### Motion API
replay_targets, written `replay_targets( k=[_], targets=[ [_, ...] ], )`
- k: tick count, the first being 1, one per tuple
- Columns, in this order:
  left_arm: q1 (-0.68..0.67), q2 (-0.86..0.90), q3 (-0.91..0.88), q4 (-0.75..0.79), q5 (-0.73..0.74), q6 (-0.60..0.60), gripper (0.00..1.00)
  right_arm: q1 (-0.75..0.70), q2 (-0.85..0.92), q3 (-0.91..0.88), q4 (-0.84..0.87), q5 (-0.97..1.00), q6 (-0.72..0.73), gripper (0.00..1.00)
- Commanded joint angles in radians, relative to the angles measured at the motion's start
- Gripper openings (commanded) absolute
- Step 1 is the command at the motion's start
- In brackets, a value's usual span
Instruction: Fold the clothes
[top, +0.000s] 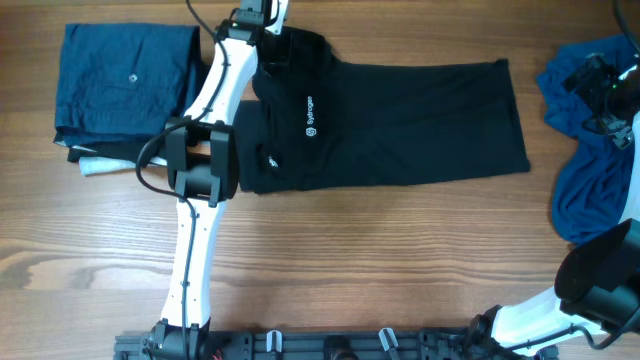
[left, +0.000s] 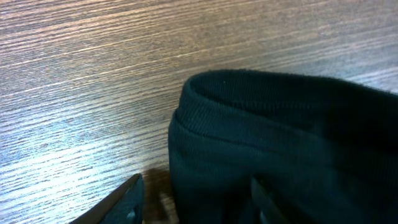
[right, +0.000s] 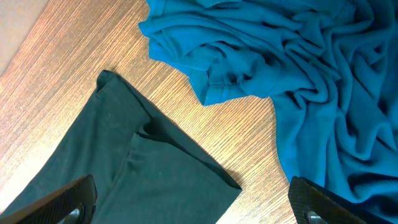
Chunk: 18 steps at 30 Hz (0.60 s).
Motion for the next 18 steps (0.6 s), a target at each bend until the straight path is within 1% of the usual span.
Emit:
replay_targets(
  k=[1, 3, 4, 6, 7, 9, 10, 11, 12, 13, 14, 15, 18],
  targets=[
    [-0.011, 0.047, -0.012, -0.023, 0.006, 0.019, 0.47, -0.002, 0.006, 0.004, 0.003, -0.008, 0.007, 1.00],
    [-0.012, 0.047, -0.012, -0.023, 0.006, 0.019, 0.44, -0.002, 0.006, 0.004, 0.017, -0.005, 0.010, 0.99],
    [-0.014, 0.047, -0.012, -0.024, 0.006, 0.019, 0.41, -0.002, 0.006, 0.004, 0.105, -0.001, 0.011, 1.00],
    [-0.018, 0.047, -0.012, -0.026, 0.006, 0.019, 0.29, -0.002, 0.006, 0.004, 0.212, -0.019, 0.020, 1.00],
    [-0.020, 0.047, -0.012, -0.027, 0.006, 0.019, 0.24, -0.002, 0.006, 0.004, 0.232, -0.024, 0.035, 1.00],
    [-0.021, 0.047, -0.012, -0.023, 0.006, 0.019, 0.20, -0.002, 0.006, 0.004, 0.243, -0.024, 0.037, 1.00],
    [-0.021, 0.047, -0.012, -0.019, 0.006, 0.019, 0.17, -0.002, 0.006, 0.004, 0.286, -0.026, 0.039, 1.00],
    [-0.020, 0.047, -0.012, -0.018, 0.006, 0.019, 0.15, -0.002, 0.006, 0.004, 0.312, -0.056, 0.062, 1.00],
    [-0.020, 0.047, -0.012, -0.016, 0.006, 0.019, 0.11, -0.002, 0.006, 0.004, 0.311, -0.112, 0.037, 1.00],
    [-0.020, 0.047, -0.012, -0.015, 0.006, 0.019, 0.09, -0.002, 0.006, 0.004, 0.311, -0.143, -0.070, 1.00],
    [-0.020, 0.047, -0.012, -0.015, 0.006, 0.016, 0.04, -0.001, 0.006, 0.004, 0.311, -0.210, -0.218, 1.00],
    [-0.020, 0.047, -0.012, -0.015, 0.006, 0.002, 0.04, 0.005, 0.007, 0.004, 0.314, -0.261, -0.323, 0.99],
    [-0.020, 0.047, -0.012, -0.011, 0.005, -0.048, 0.04, 0.042, 0.009, 0.004, 0.311, -0.253, -0.492, 0.93]
  ],
)
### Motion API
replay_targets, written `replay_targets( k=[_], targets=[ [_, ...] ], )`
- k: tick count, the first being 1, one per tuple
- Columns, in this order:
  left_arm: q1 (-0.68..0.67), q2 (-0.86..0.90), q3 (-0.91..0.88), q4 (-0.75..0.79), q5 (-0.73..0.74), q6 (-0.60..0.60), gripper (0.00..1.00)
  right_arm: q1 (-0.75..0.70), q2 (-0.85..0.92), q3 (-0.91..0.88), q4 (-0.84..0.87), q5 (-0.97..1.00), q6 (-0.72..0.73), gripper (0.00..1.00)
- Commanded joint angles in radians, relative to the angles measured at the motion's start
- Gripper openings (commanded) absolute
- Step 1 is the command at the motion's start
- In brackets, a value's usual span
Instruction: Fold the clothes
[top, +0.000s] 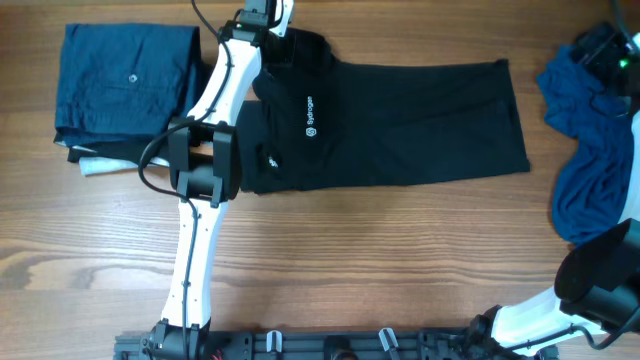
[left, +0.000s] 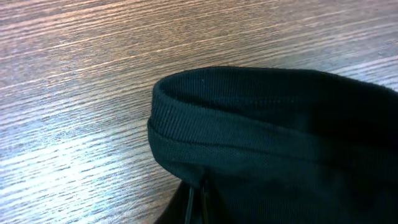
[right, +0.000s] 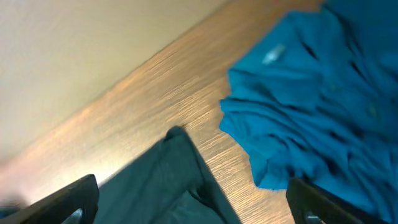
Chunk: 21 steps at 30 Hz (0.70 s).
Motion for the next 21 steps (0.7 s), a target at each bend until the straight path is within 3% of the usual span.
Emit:
replay_targets(
  k=[1, 4, 10, 17, 21],
  targets=[
    [-0.008, 0.047, -0.013, -0.004, 0.003, -0.053, 0.04, 0.048, 0.010, 0.006, 0.013, -0.057, -0.288, 0.93],
    [-0.008, 0.047, -0.013, -0.006, 0.003, -0.053, 0.04, 0.073, 0.038, 0.006, 0.030, -0.050, -0.365, 0.79],
    [-0.008, 0.047, -0.013, -0.014, 0.003, -0.053, 0.04, 0.109, 0.218, 0.007, 0.072, -0.035, -0.479, 0.78],
    [-0.008, 0.047, -0.013, -0.020, 0.003, -0.053, 0.04, 0.164, 0.364, 0.008, 0.197, 0.018, -0.561, 0.89],
    [-0.008, 0.047, -0.013, -0.023, 0.003, -0.053, 0.04, 0.200, 0.410, 0.008, 0.298, 0.102, -0.594, 0.90]
  ],
)
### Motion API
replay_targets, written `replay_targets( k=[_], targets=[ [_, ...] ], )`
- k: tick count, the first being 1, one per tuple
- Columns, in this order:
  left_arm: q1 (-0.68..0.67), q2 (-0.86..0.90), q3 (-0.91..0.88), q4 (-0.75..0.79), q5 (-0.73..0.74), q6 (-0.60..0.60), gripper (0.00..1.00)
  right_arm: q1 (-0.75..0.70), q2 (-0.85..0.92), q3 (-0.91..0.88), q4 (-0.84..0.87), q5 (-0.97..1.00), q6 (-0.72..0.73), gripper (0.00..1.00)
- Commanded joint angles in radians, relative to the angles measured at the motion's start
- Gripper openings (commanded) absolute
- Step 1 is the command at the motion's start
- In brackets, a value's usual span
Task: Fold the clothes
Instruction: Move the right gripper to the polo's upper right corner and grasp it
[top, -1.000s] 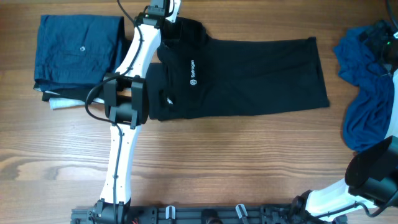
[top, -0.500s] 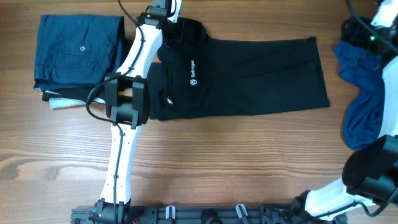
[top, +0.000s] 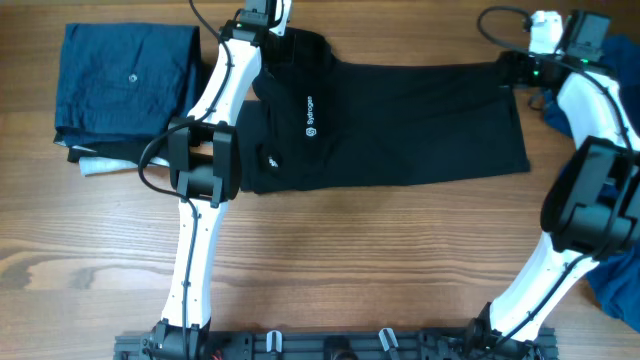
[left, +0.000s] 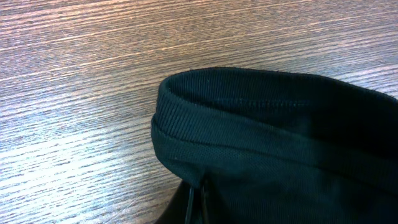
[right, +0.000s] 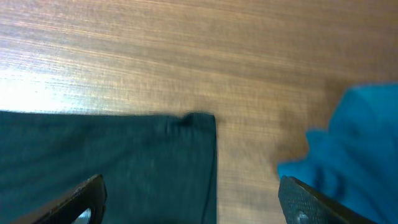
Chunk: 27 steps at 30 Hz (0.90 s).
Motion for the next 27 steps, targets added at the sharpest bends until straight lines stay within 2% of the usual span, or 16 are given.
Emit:
replay_targets(
  k=[1, 15, 23, 27],
  targets=[
    [-0.007, 0.047, -0.013, -0.023, 0.003, -0.010, 0.04, 0.032, 0.056, 0.006, 0.064, 0.079, -0.057, 0.90],
    [-0.007, 0.047, -0.013, -0.041, 0.003, -0.009, 0.06, 0.028, 0.229, 0.006, 0.256, 0.106, -0.057, 0.96],
    [-0.007, 0.047, -0.013, -0.042, -0.001, -0.010, 0.07, 0.026, 0.259, 0.006, 0.178, 0.023, -0.052, 0.96],
    [-0.007, 0.047, -0.013, -0.041, -0.001, -0.010, 0.07, 0.005, 0.259, 0.006, 0.127, 0.014, 0.079, 0.98]
  ],
)
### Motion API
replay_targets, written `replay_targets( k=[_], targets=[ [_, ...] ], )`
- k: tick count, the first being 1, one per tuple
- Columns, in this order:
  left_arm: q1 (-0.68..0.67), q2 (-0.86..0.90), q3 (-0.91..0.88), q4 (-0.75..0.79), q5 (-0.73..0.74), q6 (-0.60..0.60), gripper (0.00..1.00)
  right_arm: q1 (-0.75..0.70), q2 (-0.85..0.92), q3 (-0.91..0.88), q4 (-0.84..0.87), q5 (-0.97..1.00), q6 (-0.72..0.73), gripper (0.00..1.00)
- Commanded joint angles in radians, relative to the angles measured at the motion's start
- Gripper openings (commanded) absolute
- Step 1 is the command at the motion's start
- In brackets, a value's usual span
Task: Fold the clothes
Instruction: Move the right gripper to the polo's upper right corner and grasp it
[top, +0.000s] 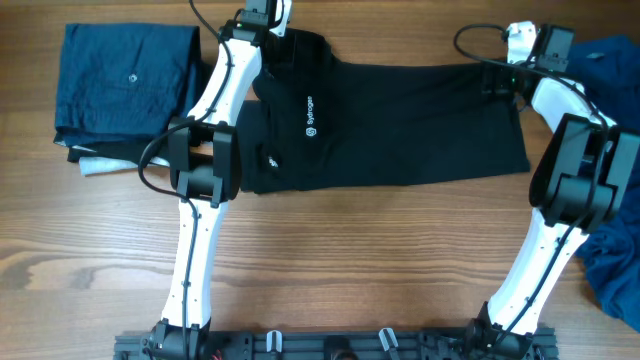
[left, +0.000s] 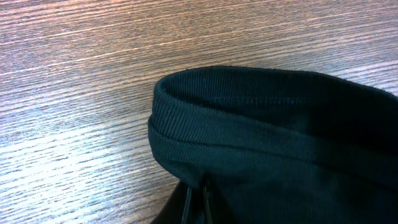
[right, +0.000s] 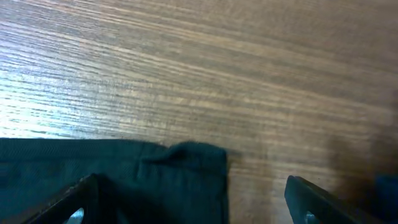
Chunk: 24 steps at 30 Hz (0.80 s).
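Black trousers (top: 400, 120) lie flat across the back of the table, waistband at the left, leg hems at the right. My left gripper (top: 283, 45) is shut on the ribbed waistband (left: 249, 118) at the far left corner; its closed fingertips (left: 198, 202) pinch the cloth. My right gripper (top: 497, 75) is open at the far hem corner (right: 199, 155), one finger (right: 81, 199) over the cloth and the other (right: 323, 199) over bare wood.
A folded navy garment (top: 125, 80) lies on a stack at the back left. A crumpled blue garment (top: 605, 60) lies at the right edge, more of it at the lower right (top: 610, 280). Bare wood runs along the table's front (top: 380, 260).
My right gripper has come slightly left and closer to the trousers' far hem corner, still open. The left gripper stays shut on the waistband.
At first my left gripper was open at the waistband and the right one hung open over the blue garment at the right edge. Then the left was shut on the waistband. The right arm was then at the far hem corner, and is closer to it now.
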Motion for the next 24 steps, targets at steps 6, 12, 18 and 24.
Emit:
replay_targets(
  k=[6, 12, 18, 24],
  targets=[
    [-0.006, 0.047, -0.014, -0.006, 0.000, -0.010, 0.07, -0.023, 0.060, -0.019, -0.087, -0.089, 0.132, 0.93],
    [-0.006, 0.047, -0.014, -0.005, 0.000, -0.010, 0.12, -0.023, 0.080, -0.020, -0.091, -0.089, 0.172, 0.65],
    [-0.006, 0.047, -0.014, -0.004, 0.000, -0.010, 0.12, -0.023, 0.082, -0.020, -0.056, -0.089, 0.167, 0.56],
    [-0.006, 0.047, -0.014, -0.004, 0.000, -0.010, 0.11, -0.021, 0.095, -0.019, 0.003, -0.089, 0.167, 0.91]
  ],
)
